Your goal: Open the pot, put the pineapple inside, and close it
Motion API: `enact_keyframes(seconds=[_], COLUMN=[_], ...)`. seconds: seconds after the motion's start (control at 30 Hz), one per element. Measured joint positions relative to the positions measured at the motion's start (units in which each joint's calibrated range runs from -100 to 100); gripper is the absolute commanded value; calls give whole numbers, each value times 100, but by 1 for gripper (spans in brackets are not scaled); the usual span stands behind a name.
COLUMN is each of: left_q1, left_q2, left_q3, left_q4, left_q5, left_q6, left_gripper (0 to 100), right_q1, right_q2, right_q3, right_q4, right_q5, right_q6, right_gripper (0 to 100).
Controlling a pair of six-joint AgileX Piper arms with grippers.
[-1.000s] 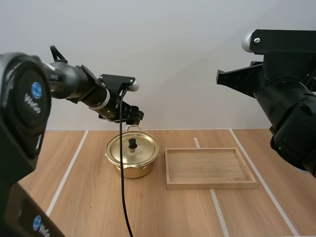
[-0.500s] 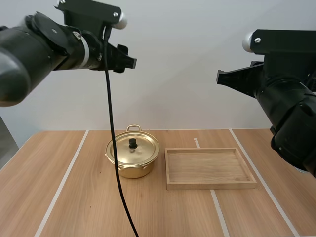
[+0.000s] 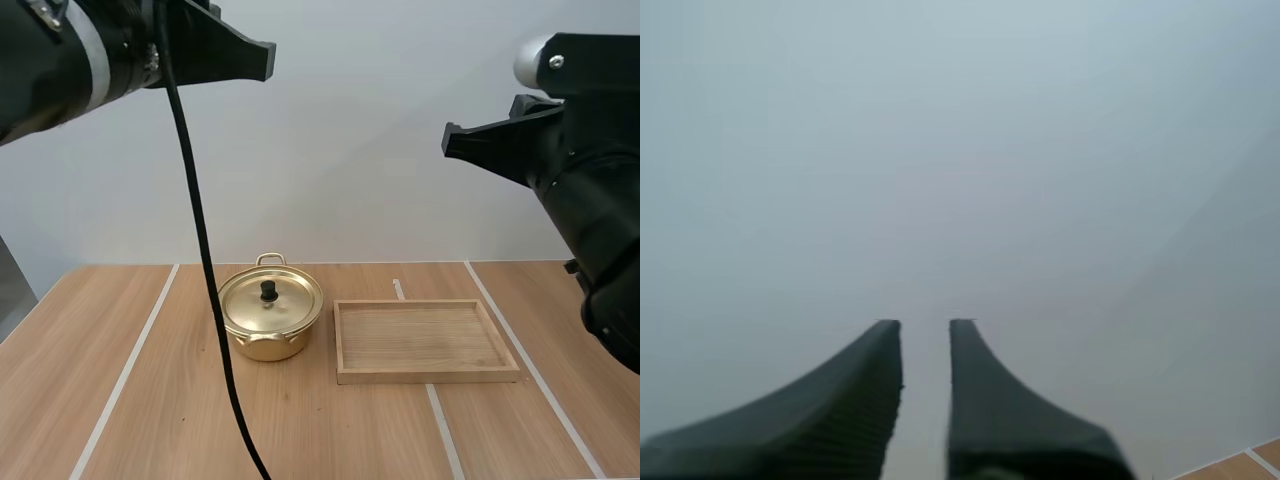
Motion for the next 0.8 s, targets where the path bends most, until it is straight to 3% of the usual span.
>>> enact_keyframes(seconds=[0.03, 0.3, 0.8], left_q1=[0, 0, 0], left_q2=[-79, -857, -2131], left_q3=[0, 16, 1406], left_q4=[160, 1442, 1566], left_q5=[90, 578, 668], left_q6=[-136, -1266, -1499], left_gripper=[0, 0, 0], right_q1=[0, 0, 0], right_q2=[-86, -449, -944], right_q3=[0, 0, 159], right_q4=[0, 0, 0], right_q5=[90, 190, 210], right_q6=[0, 0, 0], right_gripper=[0, 0, 0])
